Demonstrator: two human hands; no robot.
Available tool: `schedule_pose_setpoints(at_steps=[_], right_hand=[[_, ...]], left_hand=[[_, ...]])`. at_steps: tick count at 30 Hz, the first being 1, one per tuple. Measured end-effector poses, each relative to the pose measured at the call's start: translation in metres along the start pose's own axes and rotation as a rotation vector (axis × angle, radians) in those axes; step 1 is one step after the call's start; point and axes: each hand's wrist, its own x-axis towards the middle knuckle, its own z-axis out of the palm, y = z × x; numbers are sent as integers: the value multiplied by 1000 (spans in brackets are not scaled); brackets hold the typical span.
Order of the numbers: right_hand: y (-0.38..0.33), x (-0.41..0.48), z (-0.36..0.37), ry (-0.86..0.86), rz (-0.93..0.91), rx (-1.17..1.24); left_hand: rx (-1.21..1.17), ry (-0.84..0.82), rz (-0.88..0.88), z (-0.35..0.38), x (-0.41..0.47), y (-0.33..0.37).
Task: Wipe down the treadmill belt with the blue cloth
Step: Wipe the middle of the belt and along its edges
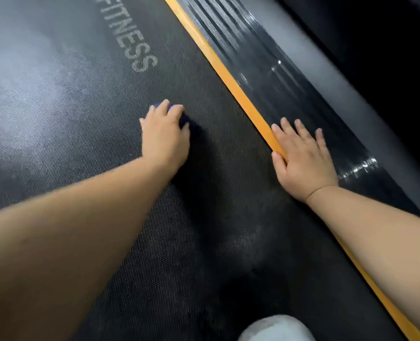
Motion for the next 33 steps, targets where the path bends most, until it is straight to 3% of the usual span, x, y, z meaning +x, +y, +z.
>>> schedule_pose_setpoints(at_steps=[2, 5, 8, 10, 13, 15, 17, 21, 22, 24, 26, 28, 30, 33], right_hand=[[-1, 0, 0, 6, 8, 13], [-2, -1, -2, 0, 12, 30], [-3, 0, -3, -1, 15, 29], [-4, 0, -2, -2, 10, 36], [-1, -1, 1, 20, 7, 36], [-2, -1, 2, 20, 12, 40], [-2, -1, 4, 18, 8, 41], [-2, 0, 2, 8, 16, 32], [-2, 0, 2, 8, 18, 34], [-2, 0, 1, 12, 19, 44], [-2, 0, 2, 10, 18, 55], [-2, 1, 3, 21, 9, 65], [-1, 1, 4, 29, 3, 71], [0, 1, 3, 16, 11, 59]], left_hand=[[-58, 22, 202, 8, -43, 25], [-59, -176, 553, 23, -111, 36], [-53, -210, 712, 20, -77, 19], [-67, -111, 617, 18, -35, 17], [-150, -25, 73, 24, 27, 23], [-131, 41, -106, 28, 34, 39], [-113, 40, 27, 31, 11, 55], [-144, -281, 513, 30, -54, 55], [-117, -292, 581, 25, -45, 48], [25, -189, 531, 24, -4, 40], [73, -74, 244, 24, 45, 37], [-24, -55, 1, 27, 65, 41], [-45, -17, -10, 34, 48, 56], [-186, -123, 241, 31, -25, 81]])
